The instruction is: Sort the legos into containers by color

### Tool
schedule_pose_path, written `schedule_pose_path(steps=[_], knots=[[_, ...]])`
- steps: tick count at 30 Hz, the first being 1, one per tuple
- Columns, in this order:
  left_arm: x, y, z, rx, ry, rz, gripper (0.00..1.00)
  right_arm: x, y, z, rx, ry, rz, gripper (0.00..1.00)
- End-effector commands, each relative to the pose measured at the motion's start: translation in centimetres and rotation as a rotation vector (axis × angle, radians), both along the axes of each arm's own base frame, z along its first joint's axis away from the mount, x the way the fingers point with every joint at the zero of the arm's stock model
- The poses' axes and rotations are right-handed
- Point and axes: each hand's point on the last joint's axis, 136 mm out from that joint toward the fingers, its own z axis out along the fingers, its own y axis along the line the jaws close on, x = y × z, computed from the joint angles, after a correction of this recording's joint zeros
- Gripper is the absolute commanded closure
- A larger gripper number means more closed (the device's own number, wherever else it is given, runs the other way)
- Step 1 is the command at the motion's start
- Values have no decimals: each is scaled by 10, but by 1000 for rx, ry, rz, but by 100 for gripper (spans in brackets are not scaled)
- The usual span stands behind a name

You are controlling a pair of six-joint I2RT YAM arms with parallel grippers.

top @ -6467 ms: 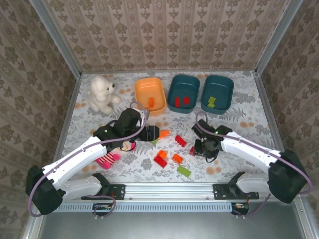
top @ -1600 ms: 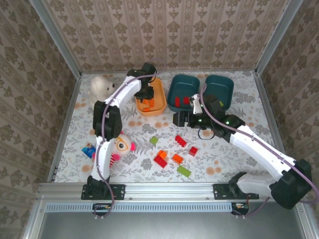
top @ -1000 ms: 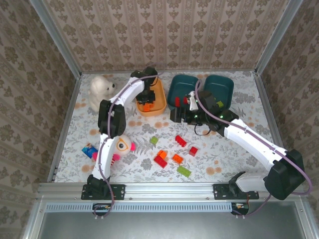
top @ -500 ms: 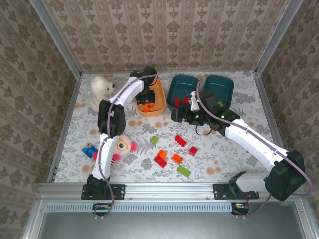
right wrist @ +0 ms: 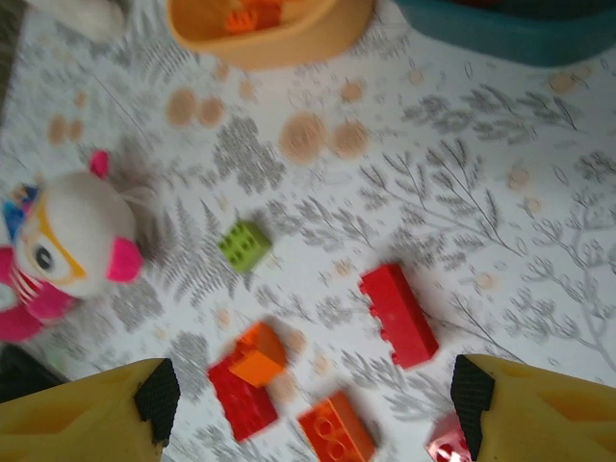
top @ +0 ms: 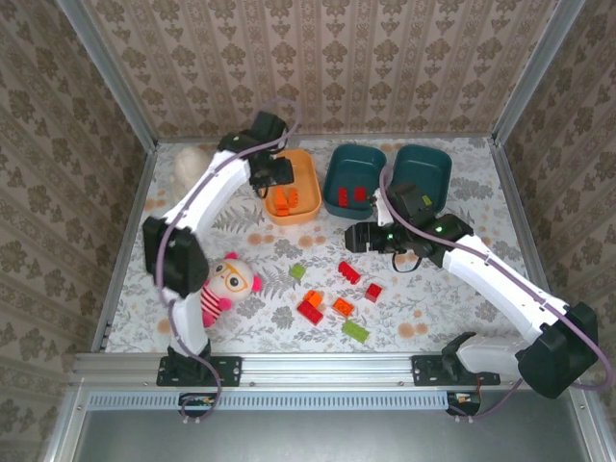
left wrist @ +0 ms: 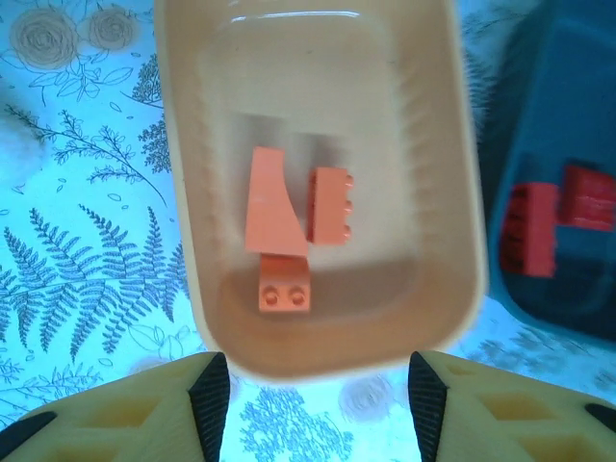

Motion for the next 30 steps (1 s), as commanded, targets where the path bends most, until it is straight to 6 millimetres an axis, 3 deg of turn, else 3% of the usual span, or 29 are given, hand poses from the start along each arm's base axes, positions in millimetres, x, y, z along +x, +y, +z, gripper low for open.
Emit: schedule_pose_path(steps=[1, 9, 14, 17, 23, 25, 30], knots=[[-29, -6, 18, -119, -84, -12, 45, -26, -13, -34, -167, 94, 87, 24], [-134, 5, -12, -224, -79, -66, 44, -32, 5, -90, -357, 228, 239, 29], [-178, -3, -19, -346, -89, -155, 31, -24, 12, -121, -468, 275, 293, 30], [-190, 4, -25, -368, -83, -147, 31, -15, 12, -134, -519, 287, 292, 30], [-194, 7, -24, -383, -90, -129, 31, 0, 14, -151, -585, 290, 307, 37], [-194, 5, -23, -388, -90, -136, 31, 3, 17, -154, -586, 289, 318, 43], [-192, -1, -21, -390, -88, -149, 32, 10, 28, -153, -554, 287, 316, 69]])
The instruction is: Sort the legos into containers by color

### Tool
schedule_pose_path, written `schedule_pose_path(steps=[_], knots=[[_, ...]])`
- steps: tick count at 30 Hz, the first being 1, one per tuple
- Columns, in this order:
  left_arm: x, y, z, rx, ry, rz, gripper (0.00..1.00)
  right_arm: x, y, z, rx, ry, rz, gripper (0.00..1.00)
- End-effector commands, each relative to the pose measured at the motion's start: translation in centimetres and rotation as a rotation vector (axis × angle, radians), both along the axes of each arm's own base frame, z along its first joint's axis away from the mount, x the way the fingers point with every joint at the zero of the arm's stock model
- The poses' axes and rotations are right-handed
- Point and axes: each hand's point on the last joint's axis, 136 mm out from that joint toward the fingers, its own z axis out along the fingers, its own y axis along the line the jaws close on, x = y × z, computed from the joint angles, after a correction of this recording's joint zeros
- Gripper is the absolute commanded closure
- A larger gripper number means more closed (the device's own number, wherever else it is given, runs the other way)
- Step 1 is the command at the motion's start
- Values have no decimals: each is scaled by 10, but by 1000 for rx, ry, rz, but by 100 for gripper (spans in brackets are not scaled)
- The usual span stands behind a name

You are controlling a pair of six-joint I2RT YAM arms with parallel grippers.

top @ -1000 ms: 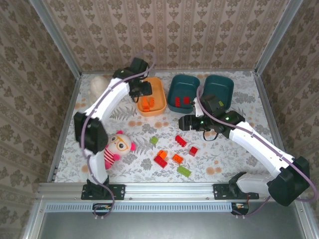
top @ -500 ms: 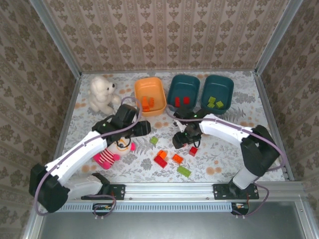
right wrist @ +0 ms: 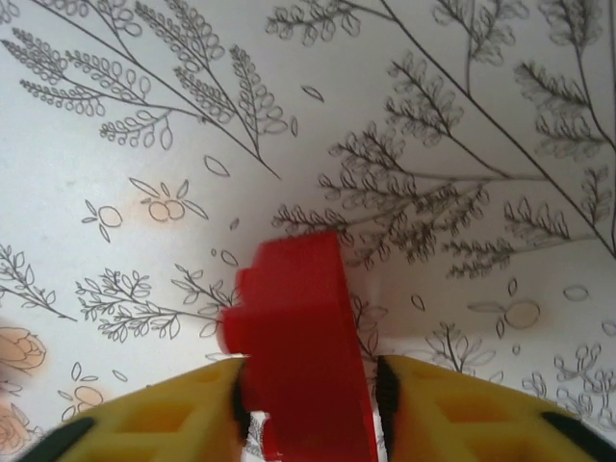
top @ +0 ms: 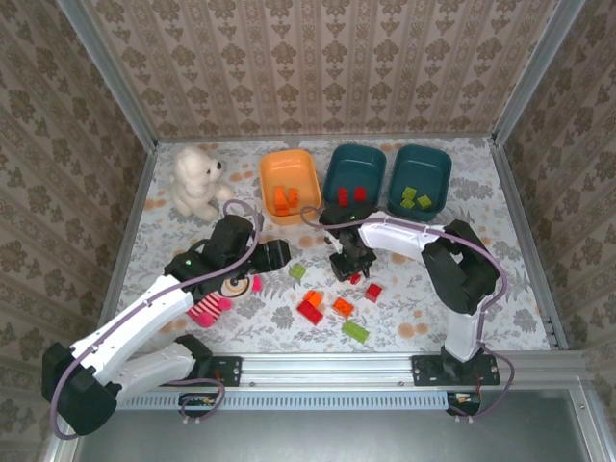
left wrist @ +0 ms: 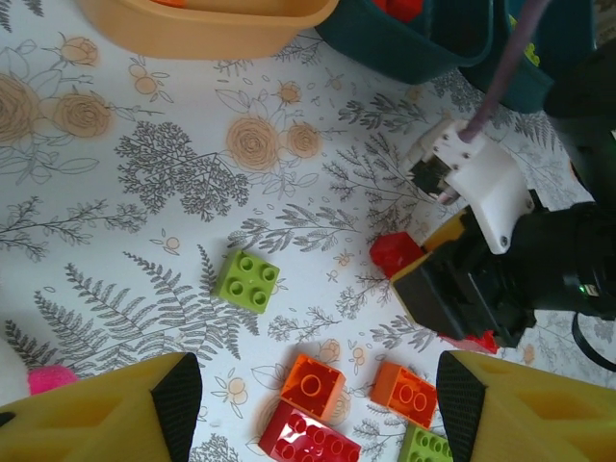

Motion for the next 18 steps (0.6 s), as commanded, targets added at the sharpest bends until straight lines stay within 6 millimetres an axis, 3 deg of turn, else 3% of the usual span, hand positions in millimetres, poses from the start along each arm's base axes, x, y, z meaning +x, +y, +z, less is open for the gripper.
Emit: schedule_pose_path(steps=[1, 5, 9, 11, 18], knots=[[2, -7, 6, -26, -3, -9, 32, 9, 4, 11, 7, -23, -5, 73], [11, -12, 18, -38, -33, -3, 32, 34, 1, 51, 63, -111, -79, 79], [31, -22, 35, -52, -73, 2, 31, 79, -15, 103, 114, -229, -197, 81], [43, -29, 41, -66, -77, 2, 31, 102, -26, 118, 103, -271, -256, 81], [91, -53, 63, -83, -113, -21, 32, 180, -78, 120, -35, -332, -501, 86]])
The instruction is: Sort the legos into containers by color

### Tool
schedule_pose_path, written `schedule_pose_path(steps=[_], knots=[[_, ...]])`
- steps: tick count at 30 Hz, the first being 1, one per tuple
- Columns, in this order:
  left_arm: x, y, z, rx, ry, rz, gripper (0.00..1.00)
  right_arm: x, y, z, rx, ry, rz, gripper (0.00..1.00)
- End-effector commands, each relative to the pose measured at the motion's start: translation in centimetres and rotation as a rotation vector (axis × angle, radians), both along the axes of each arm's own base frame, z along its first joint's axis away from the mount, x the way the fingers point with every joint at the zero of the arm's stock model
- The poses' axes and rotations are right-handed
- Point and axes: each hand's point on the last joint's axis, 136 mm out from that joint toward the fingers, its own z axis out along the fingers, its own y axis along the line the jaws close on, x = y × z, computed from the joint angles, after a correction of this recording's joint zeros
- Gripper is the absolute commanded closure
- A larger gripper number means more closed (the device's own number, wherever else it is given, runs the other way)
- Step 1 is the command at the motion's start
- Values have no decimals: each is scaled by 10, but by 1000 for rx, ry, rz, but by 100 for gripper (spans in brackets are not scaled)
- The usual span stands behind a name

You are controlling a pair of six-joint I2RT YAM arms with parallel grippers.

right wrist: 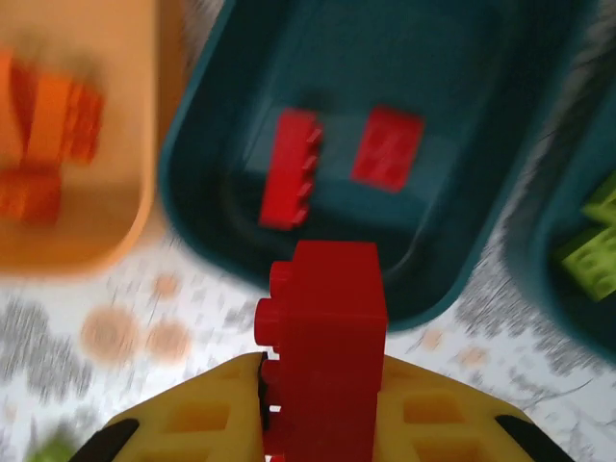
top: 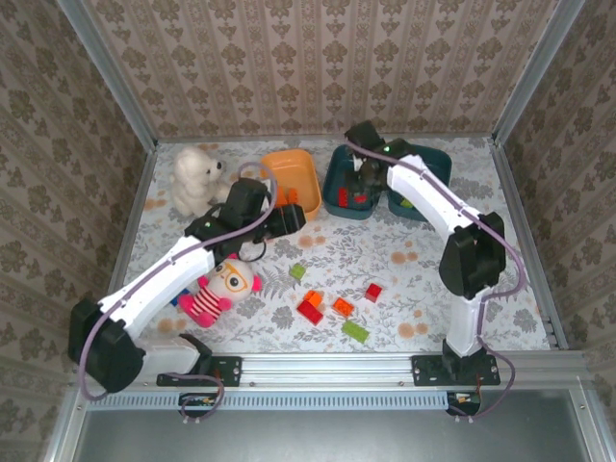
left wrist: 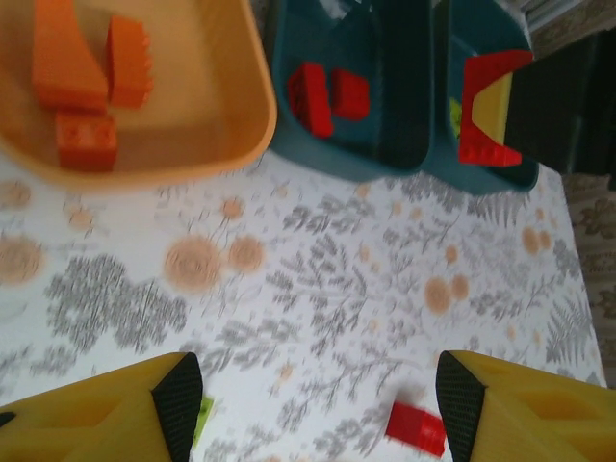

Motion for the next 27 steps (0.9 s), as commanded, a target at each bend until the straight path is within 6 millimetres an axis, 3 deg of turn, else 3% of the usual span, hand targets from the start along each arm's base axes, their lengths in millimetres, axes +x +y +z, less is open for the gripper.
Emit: schedule_pose_path(steps=[1, 5, 11, 17, 22, 27], knots=[[21, -15, 25, -37, -70, -43, 32, 13, -35, -32, -124, 92, -150, 85], [39, -25, 29, -34, -85, -63, 32, 39, -45, -55, -169, 129, -202, 83], [54, -33, 24, -33, -80, -73, 32, 58, -51, -86, -208, 158, -218, 83], [55, -34, 18, -34, -66, -72, 32, 65, -54, -102, -213, 175, -246, 83], [53, -33, 17, -34, -64, -71, 32, 68, -54, -113, -216, 192, -278, 75], [52, -33, 20, -37, -69, -71, 32, 68, -59, -116, -248, 198, -304, 75]])
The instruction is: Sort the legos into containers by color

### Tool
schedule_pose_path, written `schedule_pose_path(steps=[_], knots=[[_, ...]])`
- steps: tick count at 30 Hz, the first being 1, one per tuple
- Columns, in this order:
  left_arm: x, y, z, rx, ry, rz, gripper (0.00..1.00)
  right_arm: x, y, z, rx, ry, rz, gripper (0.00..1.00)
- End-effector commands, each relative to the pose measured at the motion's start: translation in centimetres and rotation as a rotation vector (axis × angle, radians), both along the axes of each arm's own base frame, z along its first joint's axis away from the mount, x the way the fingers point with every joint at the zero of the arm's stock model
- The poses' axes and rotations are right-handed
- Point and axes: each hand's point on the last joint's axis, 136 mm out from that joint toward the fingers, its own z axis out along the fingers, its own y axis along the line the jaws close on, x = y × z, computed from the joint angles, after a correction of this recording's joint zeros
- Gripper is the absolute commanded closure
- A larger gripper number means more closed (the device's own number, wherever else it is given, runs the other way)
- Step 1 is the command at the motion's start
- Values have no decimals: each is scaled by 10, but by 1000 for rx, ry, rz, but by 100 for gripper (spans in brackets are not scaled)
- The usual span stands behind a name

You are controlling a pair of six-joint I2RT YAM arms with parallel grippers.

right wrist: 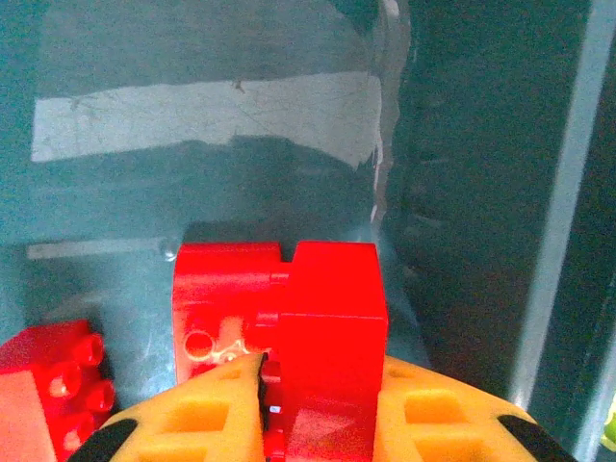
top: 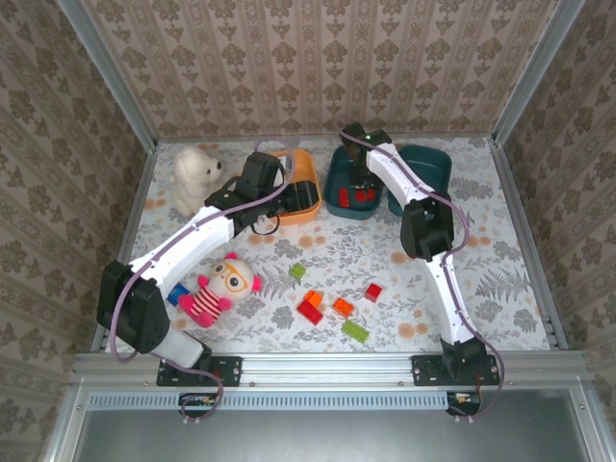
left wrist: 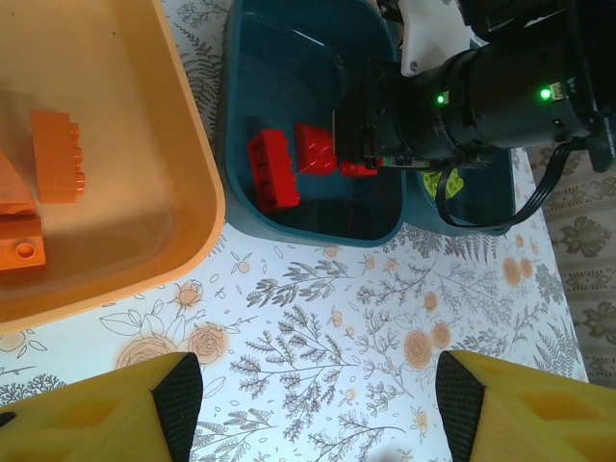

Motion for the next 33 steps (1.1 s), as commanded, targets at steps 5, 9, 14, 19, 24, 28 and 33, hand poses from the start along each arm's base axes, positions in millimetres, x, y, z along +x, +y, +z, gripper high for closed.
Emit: schedule_pose_path(steps=[5, 9, 14, 19, 24, 28, 33], knots=[[1, 0, 18, -22, -48, -17, 32, -7, -16, -4, -69, 32, -59, 64], [-1, 2, 18, -20, -47, -17, 32, -3, -9, 6, -24, 4, -64, 47], [-4, 4, 17, -16, -43, -16, 32, 6, 1, 44, 33, -97, -57, 43], [-10, 10, 11, -6, -30, -10, 32, 10, 2, 101, 78, -221, -61, 44], [-21, 19, 2, 6, -12, -2, 32, 4, -3, 133, 91, -282, -49, 51], [-28, 24, -2, 4, -3, 5, 32, -3, -8, 119, 87, -232, -45, 61], [-42, 37, -2, 25, 9, 23, 32, -23, 2, 121, 152, -218, -14, 65]])
